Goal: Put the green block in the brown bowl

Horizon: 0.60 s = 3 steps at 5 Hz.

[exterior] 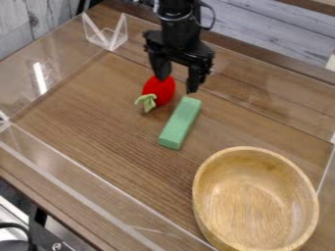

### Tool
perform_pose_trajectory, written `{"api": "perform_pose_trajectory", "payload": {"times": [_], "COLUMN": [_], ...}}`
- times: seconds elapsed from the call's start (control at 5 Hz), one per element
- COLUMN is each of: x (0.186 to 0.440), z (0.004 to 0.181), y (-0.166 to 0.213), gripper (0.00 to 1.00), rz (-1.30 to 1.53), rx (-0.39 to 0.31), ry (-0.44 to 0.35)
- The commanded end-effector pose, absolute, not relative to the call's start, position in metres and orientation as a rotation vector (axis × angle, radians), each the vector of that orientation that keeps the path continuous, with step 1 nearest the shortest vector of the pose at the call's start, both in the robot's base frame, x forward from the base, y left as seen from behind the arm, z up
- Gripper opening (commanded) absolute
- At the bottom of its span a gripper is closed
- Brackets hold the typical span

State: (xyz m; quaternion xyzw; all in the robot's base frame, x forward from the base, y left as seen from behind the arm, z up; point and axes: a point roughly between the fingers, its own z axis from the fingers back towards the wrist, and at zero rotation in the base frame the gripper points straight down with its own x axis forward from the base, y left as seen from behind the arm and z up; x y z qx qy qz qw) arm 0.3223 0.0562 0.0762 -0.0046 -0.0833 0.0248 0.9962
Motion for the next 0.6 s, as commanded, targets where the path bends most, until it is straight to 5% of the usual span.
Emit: {"api": "perform_pose_trajectory", "payload": {"times": [0.0,0.4], "x": [0.319,0.332], "z": [0.093,0.058], "y": [0.067,0.083], "gripper": [1.00,1.00], "rz": [0.087,0.093], "rx": [0.010,0.015], "ry": [-0.209,-0.173]}}
